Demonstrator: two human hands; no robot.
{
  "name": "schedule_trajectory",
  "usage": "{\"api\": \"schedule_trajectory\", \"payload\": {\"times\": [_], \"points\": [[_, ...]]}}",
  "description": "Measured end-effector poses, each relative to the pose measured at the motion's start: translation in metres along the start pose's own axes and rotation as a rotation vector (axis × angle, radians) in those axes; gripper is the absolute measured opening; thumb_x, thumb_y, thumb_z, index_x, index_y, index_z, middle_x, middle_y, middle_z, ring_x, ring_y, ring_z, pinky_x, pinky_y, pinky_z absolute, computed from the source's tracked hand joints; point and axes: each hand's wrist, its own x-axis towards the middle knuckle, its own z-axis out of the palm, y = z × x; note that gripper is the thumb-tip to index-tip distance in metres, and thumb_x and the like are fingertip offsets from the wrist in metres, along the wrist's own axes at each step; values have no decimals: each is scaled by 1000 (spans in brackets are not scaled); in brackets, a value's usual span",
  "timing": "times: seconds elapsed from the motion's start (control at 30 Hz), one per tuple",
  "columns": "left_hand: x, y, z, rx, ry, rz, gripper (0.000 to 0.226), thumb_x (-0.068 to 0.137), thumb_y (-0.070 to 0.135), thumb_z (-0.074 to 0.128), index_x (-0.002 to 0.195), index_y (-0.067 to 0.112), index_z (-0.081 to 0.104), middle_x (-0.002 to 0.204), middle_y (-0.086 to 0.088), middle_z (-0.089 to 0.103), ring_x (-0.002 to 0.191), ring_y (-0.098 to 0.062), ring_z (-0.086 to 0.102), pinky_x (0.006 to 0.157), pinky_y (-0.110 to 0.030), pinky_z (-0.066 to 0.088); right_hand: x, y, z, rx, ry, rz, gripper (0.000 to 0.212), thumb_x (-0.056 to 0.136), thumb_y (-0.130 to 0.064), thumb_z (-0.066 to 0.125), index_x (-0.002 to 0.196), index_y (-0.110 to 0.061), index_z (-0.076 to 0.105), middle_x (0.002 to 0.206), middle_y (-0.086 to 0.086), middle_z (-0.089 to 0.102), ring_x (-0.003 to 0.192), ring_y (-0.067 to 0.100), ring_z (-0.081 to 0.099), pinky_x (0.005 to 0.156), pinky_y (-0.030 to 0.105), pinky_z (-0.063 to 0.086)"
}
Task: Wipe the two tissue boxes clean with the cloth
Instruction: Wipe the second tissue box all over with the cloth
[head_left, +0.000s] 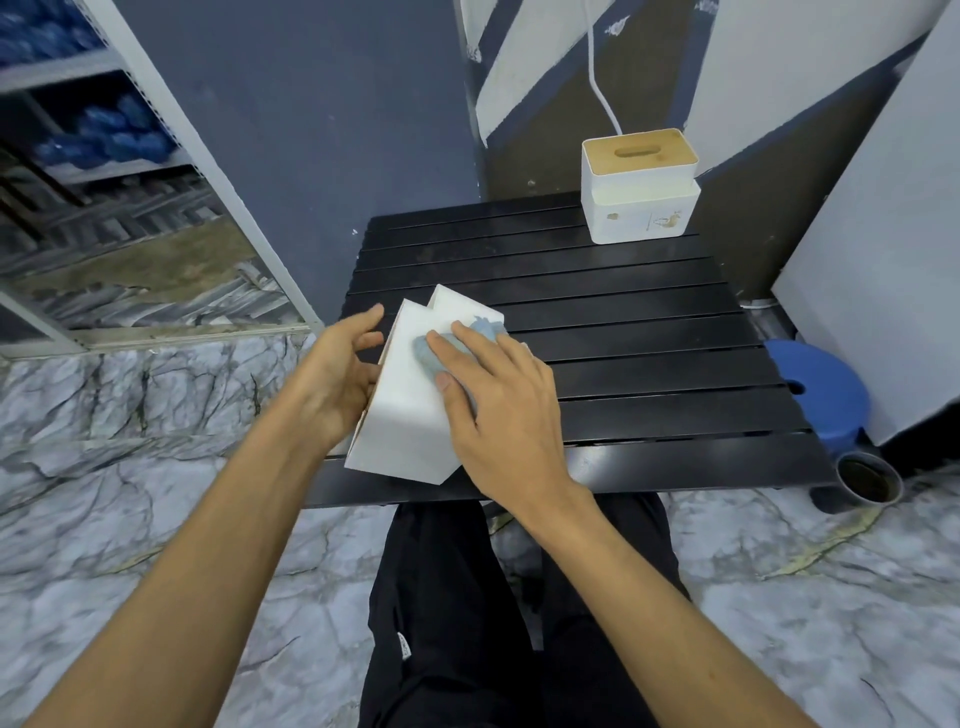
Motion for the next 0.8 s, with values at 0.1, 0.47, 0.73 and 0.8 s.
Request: {"api": "schedule_trajectory", "payload": {"times": [0.1,0.47,0.73,0.8], "points": [[1,-13,5,-34,77,38,46,93,54,56,113,15,73,108,-14,75,88,-32,69,87,-45,54,-1,-3,2,-13,14,-28,37,99,-31,44,133,-29,59,140,-6,55,128,19,45,101,39,35],[-9,-49,11,75,80,597,41,100,35,53,139,21,53,118,6,67,89,-4,66,70,-19,52,-4,9,-1,-6,201,-90,35,100,-24,52,134,-23,58,148,1,47,139,26,38,103,40,33],[-5,-73,4,154,-15,717,56,94,25,48,147,8,38,118,18,68,95,-4,66,75,-20,54,-20,27,-6,212,243,-56,35,98,-26,55,131,-19,62,141,0,54,132,23,43,103,42,38],[-3,-75,2,150,-31,699,59,95,32,49,149,12,37,124,18,66,104,-8,66,82,-24,55,-23,26,-8,241,245,-51,34,97,-26,55,129,-18,63,139,0,56,130,25,45,102,43,41]]}}
